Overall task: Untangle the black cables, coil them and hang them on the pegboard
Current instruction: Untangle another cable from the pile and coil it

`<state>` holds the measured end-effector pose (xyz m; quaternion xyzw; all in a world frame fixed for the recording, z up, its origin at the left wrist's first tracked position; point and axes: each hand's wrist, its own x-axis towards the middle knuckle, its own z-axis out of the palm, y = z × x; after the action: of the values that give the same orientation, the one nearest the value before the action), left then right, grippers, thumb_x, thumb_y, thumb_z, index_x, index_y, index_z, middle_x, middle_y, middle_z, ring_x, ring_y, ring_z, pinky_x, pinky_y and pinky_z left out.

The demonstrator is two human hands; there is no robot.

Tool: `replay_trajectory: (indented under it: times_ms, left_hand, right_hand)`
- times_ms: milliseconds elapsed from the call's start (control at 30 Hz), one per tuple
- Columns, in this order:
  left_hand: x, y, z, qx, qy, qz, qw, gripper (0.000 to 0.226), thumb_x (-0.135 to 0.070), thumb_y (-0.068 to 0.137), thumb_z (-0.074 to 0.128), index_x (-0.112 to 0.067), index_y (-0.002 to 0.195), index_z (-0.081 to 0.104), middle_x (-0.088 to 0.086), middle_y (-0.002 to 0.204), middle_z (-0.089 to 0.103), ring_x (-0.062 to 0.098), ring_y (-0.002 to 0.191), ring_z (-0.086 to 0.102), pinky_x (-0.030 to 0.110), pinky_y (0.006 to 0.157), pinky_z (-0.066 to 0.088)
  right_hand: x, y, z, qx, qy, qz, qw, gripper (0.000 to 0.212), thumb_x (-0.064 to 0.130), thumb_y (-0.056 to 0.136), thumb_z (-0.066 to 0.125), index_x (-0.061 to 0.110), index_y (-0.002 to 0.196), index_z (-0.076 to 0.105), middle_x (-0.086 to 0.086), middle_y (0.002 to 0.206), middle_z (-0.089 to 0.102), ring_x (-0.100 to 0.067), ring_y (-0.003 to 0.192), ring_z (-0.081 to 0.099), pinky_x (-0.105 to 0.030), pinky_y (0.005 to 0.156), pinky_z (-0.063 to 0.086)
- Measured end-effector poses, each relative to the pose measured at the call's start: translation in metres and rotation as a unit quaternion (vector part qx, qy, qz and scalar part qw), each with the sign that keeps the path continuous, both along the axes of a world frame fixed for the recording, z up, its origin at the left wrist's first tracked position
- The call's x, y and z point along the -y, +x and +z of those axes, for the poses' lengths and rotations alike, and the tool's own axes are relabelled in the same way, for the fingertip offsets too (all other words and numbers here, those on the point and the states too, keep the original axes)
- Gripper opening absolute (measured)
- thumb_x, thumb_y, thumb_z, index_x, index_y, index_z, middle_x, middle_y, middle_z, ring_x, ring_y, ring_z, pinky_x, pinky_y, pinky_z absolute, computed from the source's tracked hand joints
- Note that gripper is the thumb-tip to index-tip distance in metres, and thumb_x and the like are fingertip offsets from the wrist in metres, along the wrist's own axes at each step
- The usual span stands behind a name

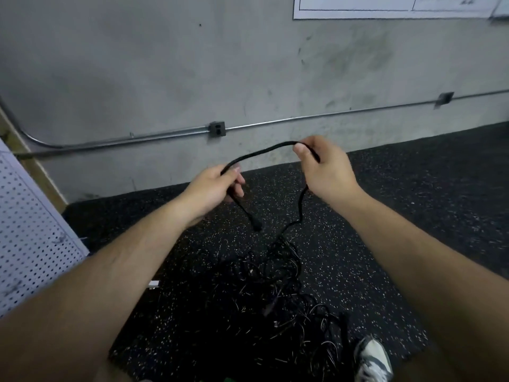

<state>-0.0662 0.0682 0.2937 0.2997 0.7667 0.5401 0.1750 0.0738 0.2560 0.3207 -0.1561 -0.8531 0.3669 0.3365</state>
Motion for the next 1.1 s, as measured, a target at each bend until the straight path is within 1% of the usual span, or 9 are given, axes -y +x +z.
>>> replay_trajectory:
  times_ms: [67,167,300,367,467,633,800,967,1100]
  left_hand:
    - [0.0,-0.007,-0.002,0.022,0.021,0.015,0.999,0.027,-0.036,0.106,0.048,-0.016,0.102,0.065,0.0,0.089,0.075,0.023,0.099,0.073,0.047,0.098,0.056]
    - [0.001,-0.006,-0.005,0.096,0.015,-0.009,0.995,0.031,-0.037,0.108,0.042,-0.011,0.11,0.061,0.007,0.098,0.076,0.03,0.104,0.073,0.043,0.092,0.059]
    - [0.002,-0.007,-0.004,0.176,0.051,-0.006,0.983,0.035,-0.041,0.11,0.035,-0.013,0.108,0.055,-0.003,0.066,0.05,0.018,0.066,0.063,0.048,0.077,0.062]
    - [0.0,-0.01,0.001,0.17,0.086,0.035,0.981,0.032,-0.041,0.11,0.036,-0.015,0.117,0.053,-0.005,0.069,0.041,0.01,0.06,0.048,0.039,0.064,0.06]
    - [0.001,-0.012,0.003,0.145,0.112,0.07,0.98,0.027,-0.037,0.11,0.037,-0.02,0.13,0.044,-0.002,0.08,0.046,0.011,0.065,0.045,0.03,0.055,0.047]
    - [0.005,-0.009,0.01,0.154,0.152,0.072,0.974,0.016,-0.031,0.111,0.037,-0.035,0.117,0.051,0.001,0.09,0.054,0.012,0.075,0.045,0.029,0.061,0.044]
    - [0.009,-0.004,0.014,0.179,0.192,0.045,0.964,0.027,-0.021,0.112,0.034,-0.015,0.124,0.058,0.004,0.086,0.06,0.016,0.076,0.057,0.033,0.066,0.053]
    - [0.009,0.001,0.013,0.177,0.197,0.002,0.964,0.02,-0.019,0.109,0.044,-0.01,0.111,0.062,0.011,0.111,0.069,0.022,0.094,0.073,0.041,0.08,0.062]
    - [0.011,0.006,0.013,0.195,0.194,-0.045,0.96,0.021,-0.02,0.103,0.055,-0.004,0.109,0.067,0.021,0.124,0.069,0.028,0.107,0.07,0.046,0.087,0.061]
  right_hand:
    - [0.003,-0.005,0.001,-0.04,-0.06,-0.011,0.997,0.018,0.036,0.106,0.05,0.023,0.1,0.059,0.008,0.074,0.058,0.0,0.058,0.049,-0.01,0.05,0.038]
    - [0.007,-0.014,0.002,-0.07,-0.147,-0.006,0.987,0.017,0.035,0.106,0.05,0.022,0.099,0.059,0.009,0.069,0.055,0.0,0.052,0.047,-0.019,0.054,0.041]
    - [0.012,-0.018,-0.006,-0.006,-0.181,0.032,0.983,0.018,0.028,0.108,0.044,0.017,0.104,0.057,0.005,0.058,0.058,-0.01,0.048,0.051,-0.022,0.049,0.041]
    - [0.016,-0.018,-0.01,0.046,-0.179,0.048,0.982,0.019,0.028,0.108,0.042,0.017,0.106,0.057,0.0,0.061,0.065,-0.015,0.056,0.061,-0.029,0.06,0.05]
    - [0.024,-0.02,-0.015,0.088,-0.185,0.077,0.976,0.016,0.024,0.107,0.043,0.018,0.104,0.057,-0.003,0.066,0.071,-0.017,0.066,0.066,-0.045,0.081,0.054]
    - [0.037,-0.025,-0.017,0.109,-0.214,0.126,0.963,0.011,0.017,0.106,0.043,0.014,0.107,0.053,-0.009,0.072,0.074,-0.023,0.068,0.068,-0.051,0.084,0.055]
    - [0.051,-0.026,-0.02,0.113,-0.2,0.14,0.963,0.012,0.013,0.106,0.048,0.01,0.108,0.06,-0.008,0.085,0.074,-0.022,0.06,0.068,-0.034,0.064,0.058]
    - [0.051,-0.03,-0.024,0.136,-0.162,0.136,0.968,0.018,0.015,0.106,0.051,0.02,0.104,0.068,0.003,0.077,0.07,-0.014,0.05,0.059,-0.051,0.075,0.062]
    - [0.056,-0.028,-0.02,0.133,-0.134,0.128,0.974,0.01,0.015,0.104,0.053,0.021,0.102,0.061,0.002,0.079,0.074,-0.009,0.047,0.057,-0.033,0.053,0.053]
